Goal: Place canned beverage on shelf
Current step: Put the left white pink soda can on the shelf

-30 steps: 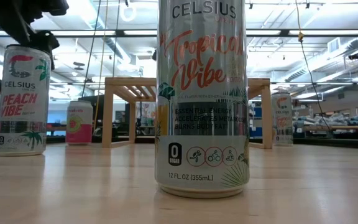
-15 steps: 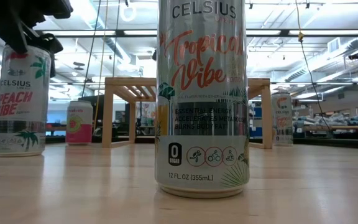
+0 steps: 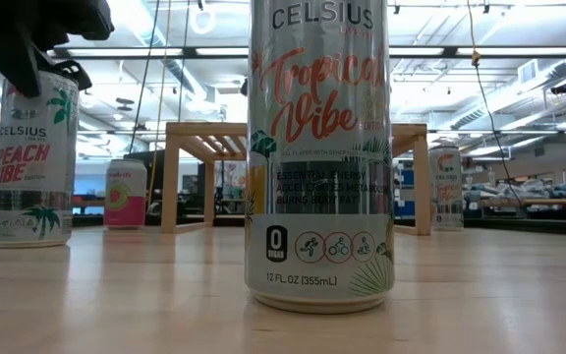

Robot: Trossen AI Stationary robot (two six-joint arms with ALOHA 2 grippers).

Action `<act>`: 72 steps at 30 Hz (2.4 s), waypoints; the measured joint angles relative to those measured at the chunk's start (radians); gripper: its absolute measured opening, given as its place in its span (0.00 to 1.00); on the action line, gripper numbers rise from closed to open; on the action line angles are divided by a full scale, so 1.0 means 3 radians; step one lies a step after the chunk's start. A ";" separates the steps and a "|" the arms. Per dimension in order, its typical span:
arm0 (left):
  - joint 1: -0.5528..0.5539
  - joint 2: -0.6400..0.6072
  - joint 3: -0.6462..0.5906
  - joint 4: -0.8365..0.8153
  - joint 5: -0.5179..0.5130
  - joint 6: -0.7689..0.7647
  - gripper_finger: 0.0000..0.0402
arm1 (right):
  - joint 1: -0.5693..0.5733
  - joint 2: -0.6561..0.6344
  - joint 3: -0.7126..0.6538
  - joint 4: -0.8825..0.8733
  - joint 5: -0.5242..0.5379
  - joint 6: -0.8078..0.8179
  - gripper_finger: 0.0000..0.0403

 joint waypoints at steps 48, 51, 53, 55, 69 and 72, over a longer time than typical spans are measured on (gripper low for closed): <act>0.0168 -0.0004 -0.0004 0.0078 0.0022 0.0181 0.64 | 0.0000 -0.0001 0.0000 0.0000 0.0001 0.0001 0.79; 0.0168 0.0003 -0.0005 0.0190 0.0024 0.0245 0.64 | 0.0000 -0.0001 0.0000 0.0001 0.0001 0.0001 0.79; 0.0168 0.0001 -0.0005 0.0292 0.0023 0.0283 0.64 | -0.0001 0.0000 0.0000 0.0001 0.0001 0.0001 0.79; 0.0168 0.0001 -0.0005 0.0314 0.0012 0.0323 0.64 | 0.0000 -0.0001 0.0000 0.0001 0.0001 0.0001 0.79; 0.0610 0.0000 0.0342 0.0190 0.0006 0.0748 0.63 | 0.0000 -0.0001 0.0000 0.0000 0.0001 0.0000 0.79; 0.0782 -0.0003 0.0592 -0.0031 0.0011 0.0871 0.63 | -0.0001 -0.0001 0.0000 0.0000 0.0001 0.0000 0.79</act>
